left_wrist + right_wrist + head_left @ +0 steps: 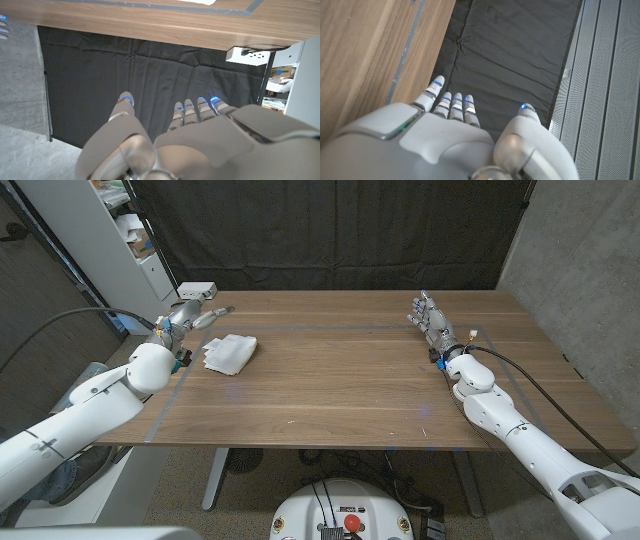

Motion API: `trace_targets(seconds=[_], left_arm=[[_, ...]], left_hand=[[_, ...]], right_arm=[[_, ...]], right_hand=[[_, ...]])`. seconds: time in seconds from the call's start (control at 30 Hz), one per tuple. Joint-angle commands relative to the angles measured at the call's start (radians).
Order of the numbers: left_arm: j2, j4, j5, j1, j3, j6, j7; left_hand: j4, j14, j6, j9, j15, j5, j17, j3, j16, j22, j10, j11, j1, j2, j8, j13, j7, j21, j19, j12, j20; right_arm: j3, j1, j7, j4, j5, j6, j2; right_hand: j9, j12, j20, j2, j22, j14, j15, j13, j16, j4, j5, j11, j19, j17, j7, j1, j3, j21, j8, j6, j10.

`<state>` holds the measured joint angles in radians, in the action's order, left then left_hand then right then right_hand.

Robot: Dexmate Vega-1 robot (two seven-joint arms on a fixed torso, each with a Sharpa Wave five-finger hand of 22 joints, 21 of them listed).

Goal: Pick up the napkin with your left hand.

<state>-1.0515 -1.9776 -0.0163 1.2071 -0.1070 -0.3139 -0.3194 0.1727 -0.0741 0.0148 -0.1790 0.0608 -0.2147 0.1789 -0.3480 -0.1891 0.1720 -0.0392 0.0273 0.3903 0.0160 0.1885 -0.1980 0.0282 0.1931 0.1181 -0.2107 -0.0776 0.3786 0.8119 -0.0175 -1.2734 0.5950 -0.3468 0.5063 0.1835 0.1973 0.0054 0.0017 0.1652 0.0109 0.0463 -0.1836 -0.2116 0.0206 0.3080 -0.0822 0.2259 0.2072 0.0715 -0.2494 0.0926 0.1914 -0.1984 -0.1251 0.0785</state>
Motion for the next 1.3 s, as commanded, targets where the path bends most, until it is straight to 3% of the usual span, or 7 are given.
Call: trace_targets(seconds=[0.03, 0.23, 0.5, 0.87, 1.3], left_arm=[[-0.019, -0.023, -0.034, -0.009, -0.022, -0.058, -0.008], [-0.015, -0.024, -0.037, -0.015, -0.030, -0.072, -0.013], [-0.022, -0.033, -0.040, -0.036, -0.054, -0.113, -0.001], [-0.036, -0.048, -0.047, -0.066, -0.088, -0.171, 0.014], [-0.057, -0.036, -0.034, -0.072, -0.099, -0.158, 0.027]], left_hand=[[0.008, -0.001, 0.019, -0.005, 0.009, -0.007, 0.003, -0.006, 0.001, 0.003, -0.015, 0.003, 0.036, -0.007, -0.002, -0.003, -0.005, 0.012, -0.015, 0.004, -0.022], [0.009, -0.001, 0.028, -0.006, 0.012, -0.010, 0.003, -0.009, 0.001, 0.004, -0.020, 0.002, 0.061, -0.014, 0.000, -0.003, -0.010, 0.016, -0.031, 0.004, -0.033], [0.009, 0.012, 0.039, -0.007, 0.022, -0.015, 0.004, -0.013, -0.004, 0.005, -0.029, 0.007, 0.108, -0.031, 0.003, -0.005, -0.013, 0.025, -0.071, 0.003, -0.077], [0.009, 0.022, 0.038, -0.007, 0.030, -0.018, 0.005, -0.015, -0.007, 0.006, -0.029, 0.008, 0.135, -0.041, 0.007, -0.006, -0.015, 0.027, -0.089, 0.000, -0.090], [0.008, 0.026, 0.025, -0.008, 0.030, -0.020, 0.006, -0.016, -0.007, 0.007, -0.027, 0.008, 0.166, -0.053, 0.015, -0.008, -0.011, 0.028, -0.104, -0.003, -0.099]], right_arm=[[0.000, -0.002, 0.002, 0.002, -0.002, -0.007, -0.005], [0.001, -0.007, -0.002, 0.008, -0.002, -0.009, -0.008], [-0.001, -0.007, -0.003, 0.013, 0.001, -0.010, -0.009], [-0.003, -0.008, -0.004, 0.022, 0.004, -0.015, -0.011], [-0.003, -0.013, -0.001, 0.012, 0.001, -0.006, -0.006]], right_hand=[[0.006, -0.003, 0.000, 0.006, 0.005, 0.006, 0.003, -0.004, 0.003, 0.000, -0.004, 0.002, 0.006, 0.001, -0.002, -0.006, -0.005, -0.001, 0.000, -0.010, 0.005], [0.006, -0.003, 0.001, 0.007, 0.005, 0.006, 0.003, -0.004, 0.003, 0.000, -0.004, 0.002, 0.006, 0.001, -0.003, -0.007, -0.006, -0.001, 0.001, -0.009, 0.005], [0.006, -0.003, 0.002, 0.007, 0.005, 0.006, 0.003, -0.004, 0.003, 0.000, -0.005, 0.002, 0.006, 0.001, -0.004, -0.007, -0.006, -0.001, 0.001, -0.010, 0.006], [0.006, -0.003, 0.003, 0.007, 0.005, 0.007, 0.003, -0.004, 0.003, 0.000, -0.005, 0.003, 0.006, 0.001, -0.006, -0.007, -0.007, -0.001, 0.000, -0.011, 0.005], [0.006, -0.003, 0.004, 0.008, 0.005, 0.007, 0.003, -0.004, 0.003, 0.001, -0.005, 0.002, 0.007, 0.001, -0.006, -0.008, -0.009, -0.001, 0.001, -0.010, 0.004]])
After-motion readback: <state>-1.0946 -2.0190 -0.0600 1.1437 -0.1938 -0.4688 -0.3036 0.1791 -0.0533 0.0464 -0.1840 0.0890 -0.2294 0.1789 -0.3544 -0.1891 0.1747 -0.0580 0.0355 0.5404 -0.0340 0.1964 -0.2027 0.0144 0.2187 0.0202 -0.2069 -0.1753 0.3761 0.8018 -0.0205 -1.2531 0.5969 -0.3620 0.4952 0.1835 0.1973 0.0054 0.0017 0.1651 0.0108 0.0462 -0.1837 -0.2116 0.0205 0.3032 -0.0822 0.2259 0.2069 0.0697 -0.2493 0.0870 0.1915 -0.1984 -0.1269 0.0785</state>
